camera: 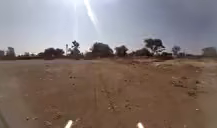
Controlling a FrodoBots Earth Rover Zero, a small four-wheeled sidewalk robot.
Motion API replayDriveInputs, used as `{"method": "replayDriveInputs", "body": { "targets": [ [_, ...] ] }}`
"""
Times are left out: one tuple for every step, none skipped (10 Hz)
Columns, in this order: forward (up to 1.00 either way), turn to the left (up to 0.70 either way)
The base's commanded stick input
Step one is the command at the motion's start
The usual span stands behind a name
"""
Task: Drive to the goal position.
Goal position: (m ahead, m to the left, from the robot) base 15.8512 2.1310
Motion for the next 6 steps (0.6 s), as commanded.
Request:
{"method": "replayDriveInputs", "body": {
  "targets": [
    [0.5,0.0],
    [0.5,0.0],
    [0.5,0.0],
    [0.5,0.0],
    [0.5,0.0],
    [0.5,0.0]
  ]
}}
